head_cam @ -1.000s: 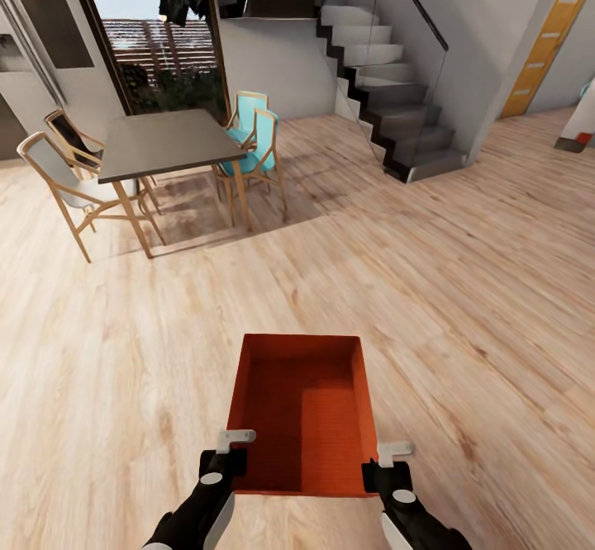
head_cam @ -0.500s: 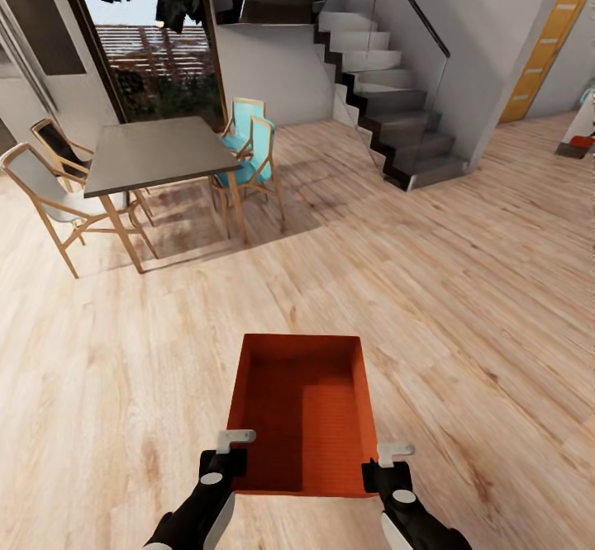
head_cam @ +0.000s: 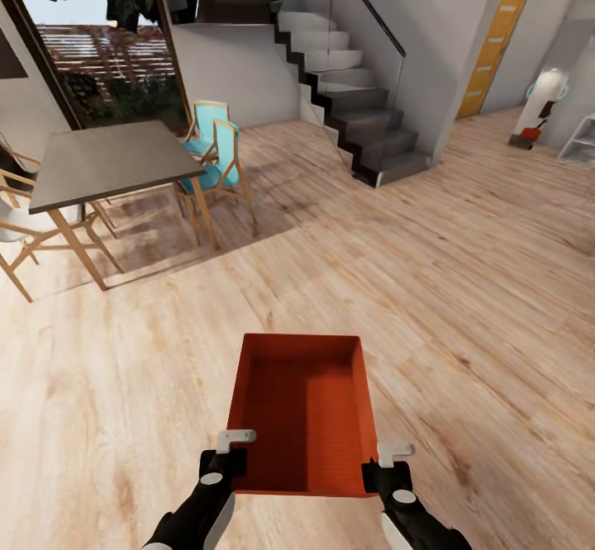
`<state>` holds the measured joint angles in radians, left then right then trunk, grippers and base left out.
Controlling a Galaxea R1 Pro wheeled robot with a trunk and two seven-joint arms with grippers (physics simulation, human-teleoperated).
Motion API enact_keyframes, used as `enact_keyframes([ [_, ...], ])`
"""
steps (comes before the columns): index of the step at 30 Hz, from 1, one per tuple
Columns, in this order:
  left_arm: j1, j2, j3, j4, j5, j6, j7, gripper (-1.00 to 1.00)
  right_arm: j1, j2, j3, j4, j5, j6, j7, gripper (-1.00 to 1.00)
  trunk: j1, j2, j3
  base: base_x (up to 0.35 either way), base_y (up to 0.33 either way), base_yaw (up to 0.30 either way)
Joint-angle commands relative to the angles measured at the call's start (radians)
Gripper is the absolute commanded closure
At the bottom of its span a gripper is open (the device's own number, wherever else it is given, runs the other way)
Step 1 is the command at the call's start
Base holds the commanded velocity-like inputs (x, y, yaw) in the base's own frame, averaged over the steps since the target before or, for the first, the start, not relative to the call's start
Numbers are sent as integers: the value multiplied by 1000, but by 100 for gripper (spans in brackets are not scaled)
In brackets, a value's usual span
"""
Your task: Move the two storage containers from the living room to the garage. In the garage, place one container on the floor and stack the other container on top of it (either order is fine).
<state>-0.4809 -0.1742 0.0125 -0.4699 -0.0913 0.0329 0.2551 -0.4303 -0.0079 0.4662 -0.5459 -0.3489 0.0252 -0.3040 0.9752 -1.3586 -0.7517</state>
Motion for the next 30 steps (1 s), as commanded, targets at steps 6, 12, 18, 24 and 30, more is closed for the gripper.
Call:
enact_keyframes([
  [6,1,0,0,1,-10,4,10,100,-2,-40,3,-43,1,-29,-6,100,0,0,-1,0,0,-263],
  [12,1,0,0,1,-11,4,10,100,-2,-40,3,-43,2,-28,-6,100,0,0,-1,0,0,-262],
  [18,1,0,0,1,-10,8,10,100,-2,-41,3,-43,2,-30,-6,100,0,0,-1,23,2,-247],
  [24,1,0,0,1,-10,13,9,100,-2,-41,3,-43,2,-30,-6,100,0,0,-1,263,74,-101],
  [30,1,0,-1,1,-10,13,9,100,-2,-41,3,-43,2,-30,-7,100,0,0,-1,327,87,-7],
])
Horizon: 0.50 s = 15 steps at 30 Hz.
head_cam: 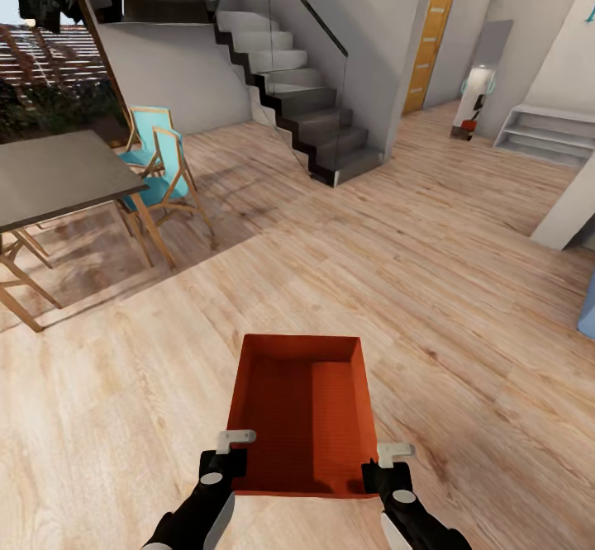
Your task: Move the two storage containers from the living room to the garage. In the garage, place one container on the floor and stack the other container on top of it (either order is fine).
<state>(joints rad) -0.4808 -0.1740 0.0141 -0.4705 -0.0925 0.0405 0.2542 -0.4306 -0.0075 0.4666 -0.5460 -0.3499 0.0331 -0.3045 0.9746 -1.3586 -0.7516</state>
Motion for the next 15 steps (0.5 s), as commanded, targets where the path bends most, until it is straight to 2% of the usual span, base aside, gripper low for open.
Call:
enact_keyframes([
  [1,1,0,-3,1,-9,6,10,100,-2,-42,3,-43,3,-38,-7,100,1,0,-1,331,82,-1],
  [15,1,0,-2,2,-9,6,10,100,-2,-40,3,-43,1,-38,-8,100,1,0,11,332,72,0],
])
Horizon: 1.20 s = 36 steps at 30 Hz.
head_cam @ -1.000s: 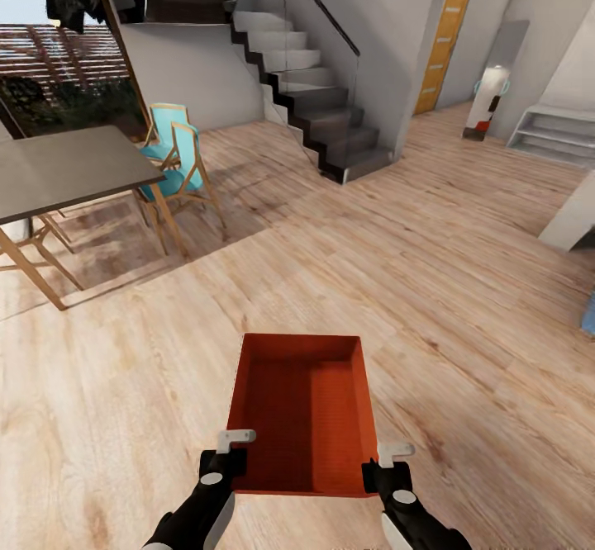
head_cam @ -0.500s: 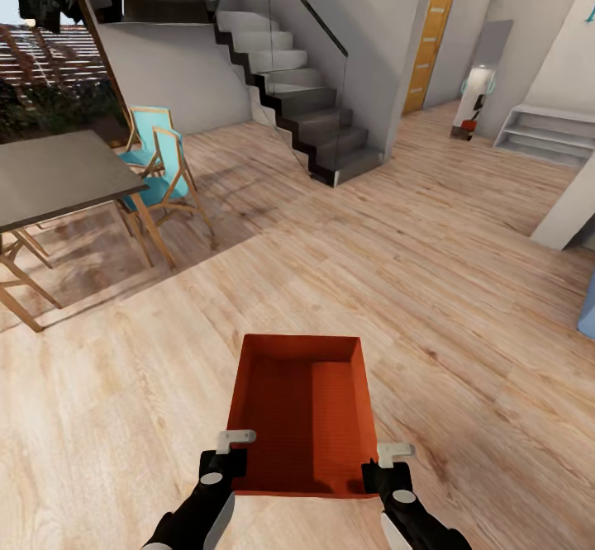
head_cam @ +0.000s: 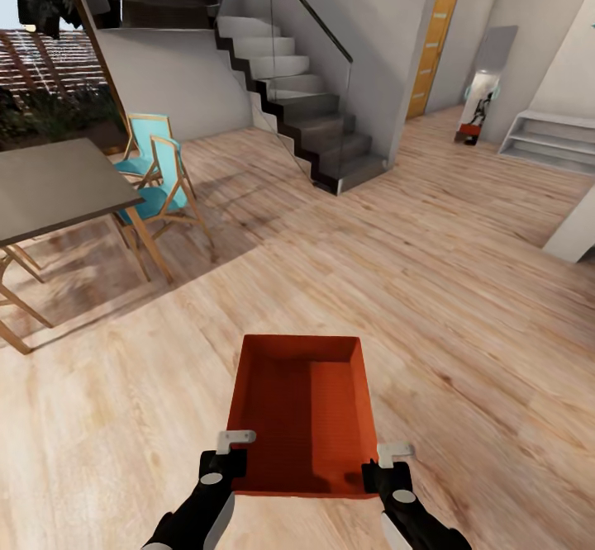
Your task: Move the two storage containers from the living room to the garage. In the garage, place one container on the floor and stack the other container on top of it (either order is fine).
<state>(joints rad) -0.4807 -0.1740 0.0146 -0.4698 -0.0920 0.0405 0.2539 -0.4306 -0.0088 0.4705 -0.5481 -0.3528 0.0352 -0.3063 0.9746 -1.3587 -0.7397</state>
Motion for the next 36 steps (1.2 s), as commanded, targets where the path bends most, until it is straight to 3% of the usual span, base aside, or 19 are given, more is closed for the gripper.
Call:
enact_keyframes([
  [1,1,0,-3,2,-9,6,10,100,-2,-39,-1,-41,4,-40,-7,100,1,0,1,334,11,0],
  [16,1,0,-2,8,-10,2,11,100,-2,-39,-1,-41,4,-40,-7,100,1,0,25,335,1,0],
  [22,1,0,-2,9,-10,-3,11,100,-2,-39,-1,-41,5,-40,-5,100,1,0,29,146,-10,0],
  [36,1,0,-24,13,-9,6,13,100,-2,-40,-1,-41,5,-40,-5,100,1,0,29,285,-199,0],
])
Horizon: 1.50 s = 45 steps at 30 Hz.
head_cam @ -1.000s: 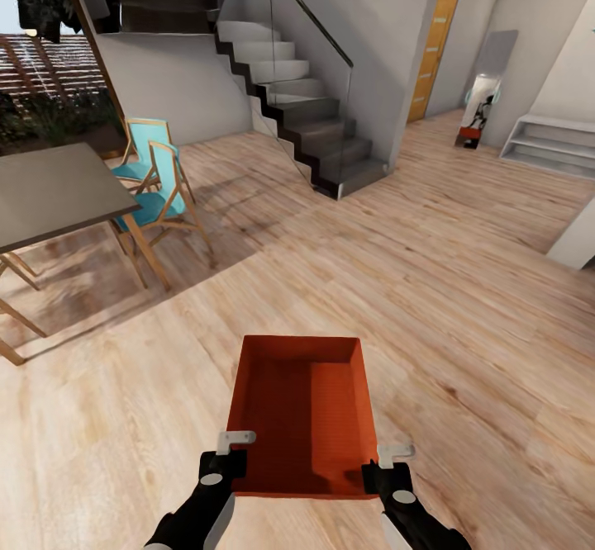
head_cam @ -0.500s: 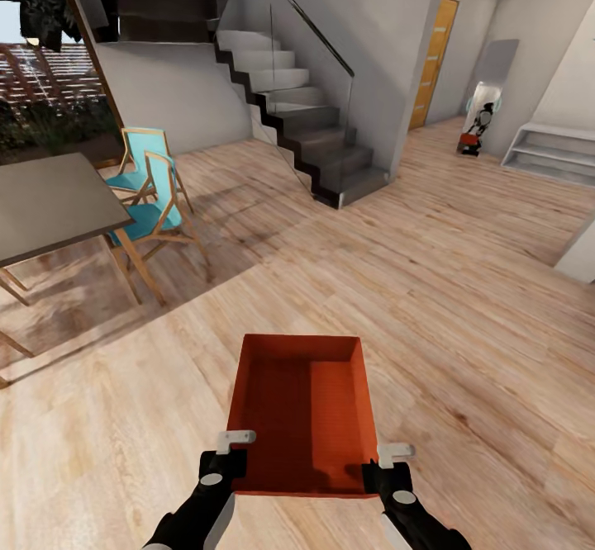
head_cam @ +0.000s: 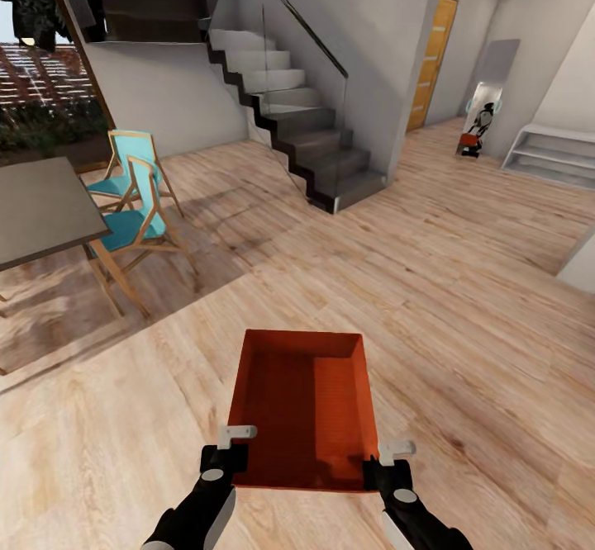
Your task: Move the two storage containers from the living room to the garage. In the garage, place one container on the floor and stack the other container on top of it (either order is fine).
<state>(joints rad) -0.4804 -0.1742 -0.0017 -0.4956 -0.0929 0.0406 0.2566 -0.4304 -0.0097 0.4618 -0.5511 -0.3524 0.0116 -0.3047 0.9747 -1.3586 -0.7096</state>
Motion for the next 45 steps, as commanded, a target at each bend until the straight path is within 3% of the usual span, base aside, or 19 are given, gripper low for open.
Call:
enact_keyframes([
  [1,0,0,-8,38,-8,5,10,100,-2,-39,8,-38,4,-16,-7,100,1,0,-1,296,-214,0],
  [19,0,0,-9,38,-9,-8,10,100,-2,-38,8,-38,4,-16,-8,100,1,0,-1,72,-55,-9],
  [45,0,0,-9,39,-8,-8,9,100,-2,-39,7,-38,3,-16,-10,100,1,0,4,0,0,-185],
])
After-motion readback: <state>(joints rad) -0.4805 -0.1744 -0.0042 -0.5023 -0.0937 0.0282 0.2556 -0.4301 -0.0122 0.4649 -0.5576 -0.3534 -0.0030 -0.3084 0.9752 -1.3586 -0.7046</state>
